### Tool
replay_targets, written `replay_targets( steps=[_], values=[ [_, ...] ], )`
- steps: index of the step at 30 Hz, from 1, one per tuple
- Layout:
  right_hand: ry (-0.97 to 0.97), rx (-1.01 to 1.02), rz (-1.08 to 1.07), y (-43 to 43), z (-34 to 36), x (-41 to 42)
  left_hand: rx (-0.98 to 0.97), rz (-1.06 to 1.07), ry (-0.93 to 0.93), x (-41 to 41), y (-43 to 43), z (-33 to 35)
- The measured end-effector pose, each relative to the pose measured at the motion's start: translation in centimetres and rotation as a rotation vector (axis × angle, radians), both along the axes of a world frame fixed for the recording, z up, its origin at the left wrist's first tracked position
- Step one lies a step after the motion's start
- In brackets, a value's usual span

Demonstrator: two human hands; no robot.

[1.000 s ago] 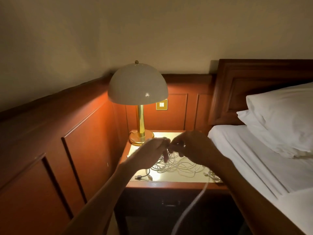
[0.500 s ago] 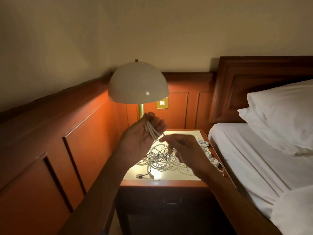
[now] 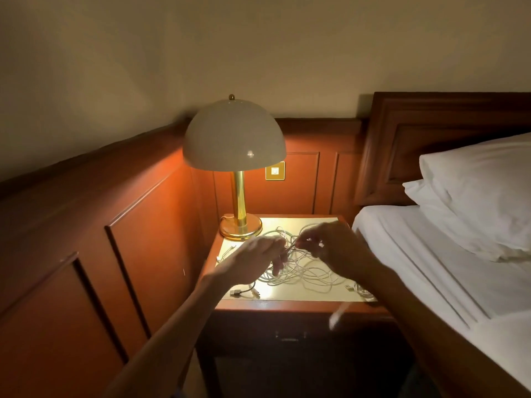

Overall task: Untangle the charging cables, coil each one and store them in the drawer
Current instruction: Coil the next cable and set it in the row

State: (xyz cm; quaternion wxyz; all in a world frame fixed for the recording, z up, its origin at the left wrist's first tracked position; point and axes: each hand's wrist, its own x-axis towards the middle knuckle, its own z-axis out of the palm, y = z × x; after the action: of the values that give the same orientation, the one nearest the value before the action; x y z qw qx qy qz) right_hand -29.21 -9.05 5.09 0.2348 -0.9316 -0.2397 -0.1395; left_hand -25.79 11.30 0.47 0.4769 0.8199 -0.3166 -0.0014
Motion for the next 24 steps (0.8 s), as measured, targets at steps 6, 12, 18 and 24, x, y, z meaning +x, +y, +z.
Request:
replay_targets(
  steps=[6,12,18,24],
  values=[
    [0.086,0.428,0.178,-1.0,-0.9,1.9,-0.424,-0.408,0.519,-2.4,-0.2,2.9],
    [0.197,0.670,0.028,5.0,-7.9,-1.7,-1.229,-0.093,0.590,-1.7,-2.9,2.4],
    [-0.047,0.012,-0.127,3.4,-7.0,-2.0,-0.480,0.371,-0.081,0.0,-2.4,-1.5],
    [0.026,-0.149,0.022,-0.6,0.6,-0.1,-0.008,0.102,0.111,-1.1,-1.6,-1.2]
  ],
)
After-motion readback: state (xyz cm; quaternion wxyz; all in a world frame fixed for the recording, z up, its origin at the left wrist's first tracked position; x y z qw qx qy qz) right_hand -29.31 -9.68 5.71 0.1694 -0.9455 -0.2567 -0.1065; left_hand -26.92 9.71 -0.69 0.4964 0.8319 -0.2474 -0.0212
